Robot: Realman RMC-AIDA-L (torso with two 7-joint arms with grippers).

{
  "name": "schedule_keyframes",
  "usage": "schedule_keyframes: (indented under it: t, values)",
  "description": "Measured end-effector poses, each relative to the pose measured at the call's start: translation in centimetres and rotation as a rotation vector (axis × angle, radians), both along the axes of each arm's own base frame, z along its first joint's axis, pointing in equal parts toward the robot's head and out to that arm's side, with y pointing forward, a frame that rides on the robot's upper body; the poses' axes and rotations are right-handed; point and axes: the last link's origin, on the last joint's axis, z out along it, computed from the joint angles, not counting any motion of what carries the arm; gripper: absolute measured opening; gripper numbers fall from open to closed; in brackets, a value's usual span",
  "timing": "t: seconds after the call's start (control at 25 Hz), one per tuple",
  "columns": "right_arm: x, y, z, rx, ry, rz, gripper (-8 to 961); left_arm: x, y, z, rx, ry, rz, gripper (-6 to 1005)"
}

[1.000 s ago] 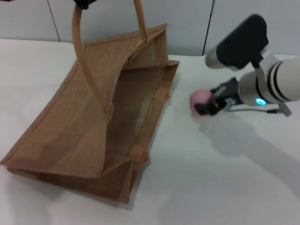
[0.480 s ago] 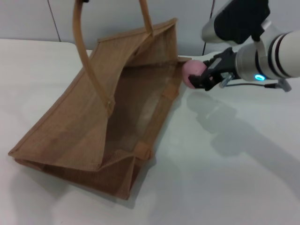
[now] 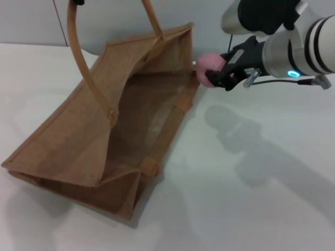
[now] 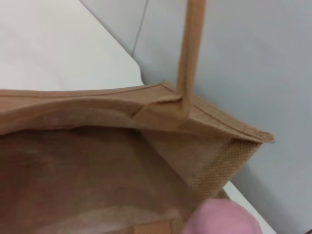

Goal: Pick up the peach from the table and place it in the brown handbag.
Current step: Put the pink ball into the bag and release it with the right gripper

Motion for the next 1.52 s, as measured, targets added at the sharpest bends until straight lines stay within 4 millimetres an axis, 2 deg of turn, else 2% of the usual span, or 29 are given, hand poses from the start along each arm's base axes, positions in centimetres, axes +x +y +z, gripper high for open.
schedule_keyframes:
  t: [0.28, 0.6, 0.84, 1.12, 1.52]
  values:
    - [-0.2, -1.6, -0.6, -0.045, 0.001, 0.002, 417, -0.1, 0.0, 0.7, 0.025, 0.002, -0.006, 121]
    - [-1.3, -3.4, -2.7, -0.145, 0.025, 0.028, 416, 1.4, 0.2, 1.1, 0.047, 0.003, -0.055, 120]
    - [-1.4, -3.6, -3.7, -0.163, 0.038, 0.035, 406, 2.6, 0.0, 0.5, 0.03, 0.008, -0.086, 121]
    - [-1.2, -3.4, -5.1, -0.193, 0.035, 0.031, 403, 2.9, 0.0, 0.4, 0.024, -0.001, -0.098, 121]
    - [-1.7, -3.1, -5.5, -0.189, 0.037, 0.056, 401, 3.2, -0.2, 0.1, 0.008, -0.016, -0.111, 121]
